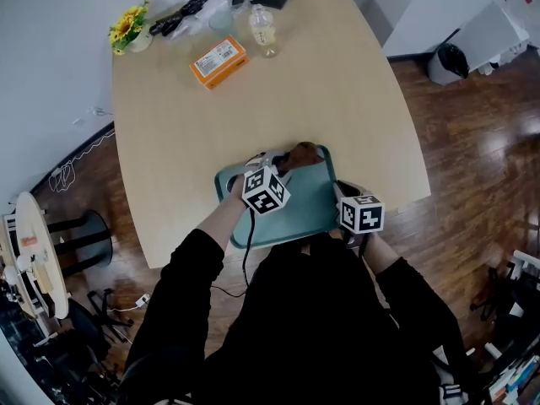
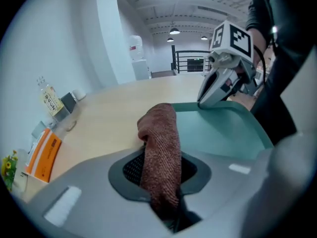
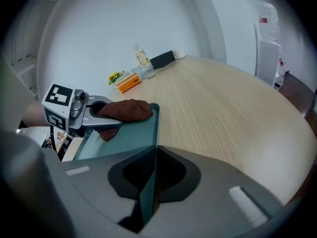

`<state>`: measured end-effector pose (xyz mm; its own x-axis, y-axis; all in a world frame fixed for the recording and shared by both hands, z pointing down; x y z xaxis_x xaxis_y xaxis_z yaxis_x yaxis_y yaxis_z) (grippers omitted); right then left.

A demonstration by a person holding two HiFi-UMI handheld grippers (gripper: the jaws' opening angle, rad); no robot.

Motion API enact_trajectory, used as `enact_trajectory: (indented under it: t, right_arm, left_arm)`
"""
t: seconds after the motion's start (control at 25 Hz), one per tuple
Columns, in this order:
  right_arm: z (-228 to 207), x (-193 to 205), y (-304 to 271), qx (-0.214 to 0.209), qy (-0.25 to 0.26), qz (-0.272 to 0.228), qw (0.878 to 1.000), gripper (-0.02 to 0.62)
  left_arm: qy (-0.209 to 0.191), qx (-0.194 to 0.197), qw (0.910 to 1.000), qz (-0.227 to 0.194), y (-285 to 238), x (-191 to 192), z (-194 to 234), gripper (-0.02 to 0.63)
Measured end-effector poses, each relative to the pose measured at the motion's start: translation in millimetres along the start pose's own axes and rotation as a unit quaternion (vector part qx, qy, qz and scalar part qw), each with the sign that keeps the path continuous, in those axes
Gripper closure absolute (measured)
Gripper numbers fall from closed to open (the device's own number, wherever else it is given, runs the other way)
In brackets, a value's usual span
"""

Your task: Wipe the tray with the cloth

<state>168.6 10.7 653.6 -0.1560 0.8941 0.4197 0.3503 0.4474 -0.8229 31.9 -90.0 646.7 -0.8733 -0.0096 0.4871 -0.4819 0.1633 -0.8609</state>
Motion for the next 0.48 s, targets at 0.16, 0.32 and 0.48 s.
enact_trajectory:
  t: [0.16, 0.32, 0.48]
  right_arm:
    - [-1.3, 0.1, 0.7, 0.000, 0.002, 0.001, 1.000, 0.581]
    - [-4.4, 1.5, 1.7, 0.001, 0.002, 0.000, 1.000, 0.581]
    - [-4.8, 2.3, 2.5, 0.002, 0.002, 0.001, 1.000, 0.581]
  left_arm:
    - [0.016, 0.011, 0.9996, -0.021, 9.2, -4.1, -37.5, 0.540]
    - [0.004, 0.051, 0.9982, -0.032, 18.8, -3.2, -105.3, 0.540]
    - [-0.003, 0.085, 0.9953, -0.046, 29.0, 3.2, -153.1, 0.540]
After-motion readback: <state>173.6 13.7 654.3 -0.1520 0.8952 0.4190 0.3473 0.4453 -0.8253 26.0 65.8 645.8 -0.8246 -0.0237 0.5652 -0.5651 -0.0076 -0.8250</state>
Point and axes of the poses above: the fingertips, and each gripper's own axes: y backward along the fingers, z to its left, x out of its underside, the point moved 5 cm from there along y, backward along the fingers, and after that the axes turned 7 degrees about z, right-handed, at the moved point
